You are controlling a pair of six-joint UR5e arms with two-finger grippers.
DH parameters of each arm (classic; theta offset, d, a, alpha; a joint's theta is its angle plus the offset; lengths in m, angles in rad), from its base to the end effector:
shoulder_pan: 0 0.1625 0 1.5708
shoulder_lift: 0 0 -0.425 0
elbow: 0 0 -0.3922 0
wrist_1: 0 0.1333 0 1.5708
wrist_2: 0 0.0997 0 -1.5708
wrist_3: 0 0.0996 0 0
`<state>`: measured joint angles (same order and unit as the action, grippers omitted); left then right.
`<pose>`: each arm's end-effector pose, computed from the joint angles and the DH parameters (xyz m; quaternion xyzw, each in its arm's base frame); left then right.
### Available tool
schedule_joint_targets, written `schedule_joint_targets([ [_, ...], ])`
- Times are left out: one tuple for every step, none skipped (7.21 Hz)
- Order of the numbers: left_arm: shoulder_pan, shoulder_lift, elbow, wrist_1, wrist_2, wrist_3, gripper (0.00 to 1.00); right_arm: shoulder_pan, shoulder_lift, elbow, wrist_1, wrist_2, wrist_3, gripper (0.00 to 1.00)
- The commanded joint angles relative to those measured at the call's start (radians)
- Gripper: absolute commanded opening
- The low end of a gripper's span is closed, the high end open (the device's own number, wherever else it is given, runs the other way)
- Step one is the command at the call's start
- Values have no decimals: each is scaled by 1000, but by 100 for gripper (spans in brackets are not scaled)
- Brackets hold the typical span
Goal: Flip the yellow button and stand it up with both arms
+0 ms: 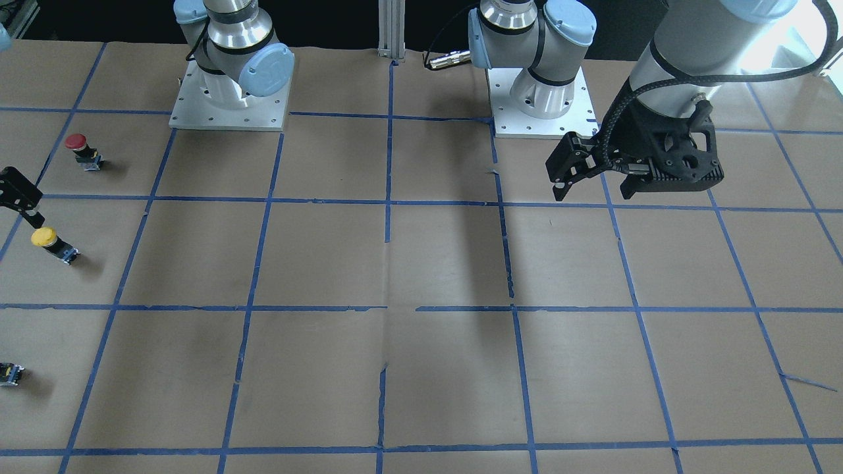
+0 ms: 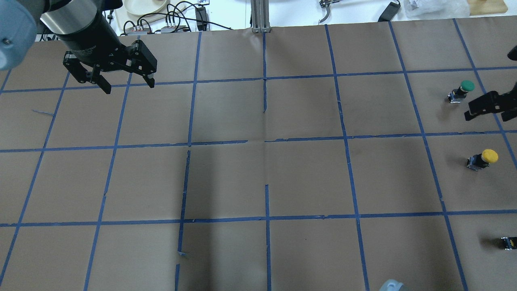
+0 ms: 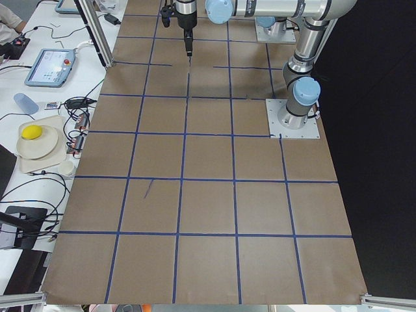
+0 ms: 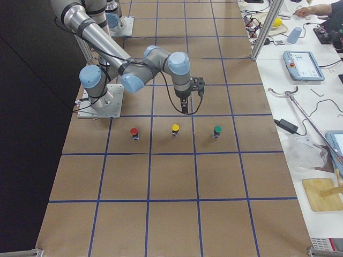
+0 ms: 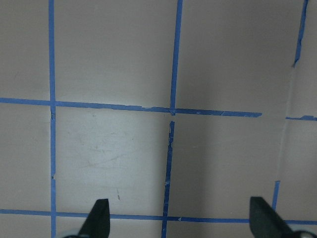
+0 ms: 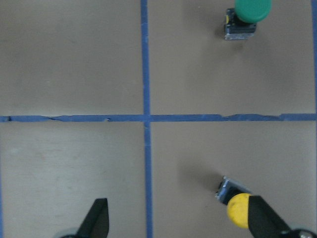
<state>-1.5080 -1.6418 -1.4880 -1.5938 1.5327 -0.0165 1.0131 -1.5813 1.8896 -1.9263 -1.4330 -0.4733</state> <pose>-0.1041 -0.5285 0.4904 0.0397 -0.9990 -0.0052 0.0192 -0.1259 -0.4795 0.3746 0.0405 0.9965 -0.0544 0.0483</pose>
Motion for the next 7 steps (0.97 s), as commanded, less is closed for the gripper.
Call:
schedule_joint_targets([
  [3,-1,0,0,0,6,100,238,-95,-29,124,-32,409,100],
  [3,0,0,0,0,6,100,351,-117,-53,180,-74,480,100],
  [3,0,-1,0,0,6,100,466,-121,-103,219,-108,531,100],
  [3,0,-1,0,0,7,100,536,-120,-166,287,-109,603,100],
  [5,0,0,0,0,9,100,561,-128,-190,378,-107,619,100],
  [5,0,0,0,0,9,100,567,-128,-199,394,-101,614,100],
  [5,0,0,0,0,9,100,565,-125,-199,411,-101,616,100],
])
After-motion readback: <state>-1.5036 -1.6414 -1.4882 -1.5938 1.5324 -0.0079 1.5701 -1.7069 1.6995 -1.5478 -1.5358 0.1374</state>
